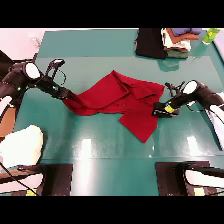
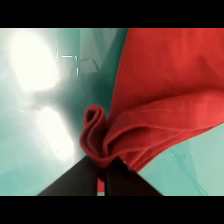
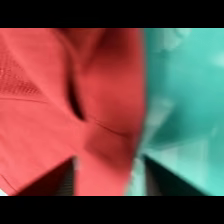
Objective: Fold the shirts.
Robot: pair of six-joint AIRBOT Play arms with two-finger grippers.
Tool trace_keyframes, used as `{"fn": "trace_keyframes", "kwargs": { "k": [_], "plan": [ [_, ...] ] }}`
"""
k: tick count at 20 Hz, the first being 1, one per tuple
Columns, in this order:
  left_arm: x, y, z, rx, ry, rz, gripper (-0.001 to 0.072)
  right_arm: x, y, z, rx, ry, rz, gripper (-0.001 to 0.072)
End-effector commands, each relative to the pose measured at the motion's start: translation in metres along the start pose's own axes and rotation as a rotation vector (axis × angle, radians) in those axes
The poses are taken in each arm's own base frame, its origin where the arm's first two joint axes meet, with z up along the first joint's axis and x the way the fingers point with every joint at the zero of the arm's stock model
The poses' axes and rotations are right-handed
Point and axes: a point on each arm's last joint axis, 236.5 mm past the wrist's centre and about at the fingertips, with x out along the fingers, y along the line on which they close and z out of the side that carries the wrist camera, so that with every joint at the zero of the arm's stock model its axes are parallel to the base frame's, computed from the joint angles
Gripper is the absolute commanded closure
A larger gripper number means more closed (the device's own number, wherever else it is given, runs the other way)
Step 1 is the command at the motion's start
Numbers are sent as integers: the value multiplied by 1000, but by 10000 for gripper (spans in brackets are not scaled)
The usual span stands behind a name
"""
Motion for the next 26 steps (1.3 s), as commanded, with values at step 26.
{"fn": "trace_keyframes", "kwargs": {
  "k": [26],
  "plan": [
    [-590,-111,-4,183,-1476,121,679,-603,124,-99,-329,-1574,55,691]
  ]
}}
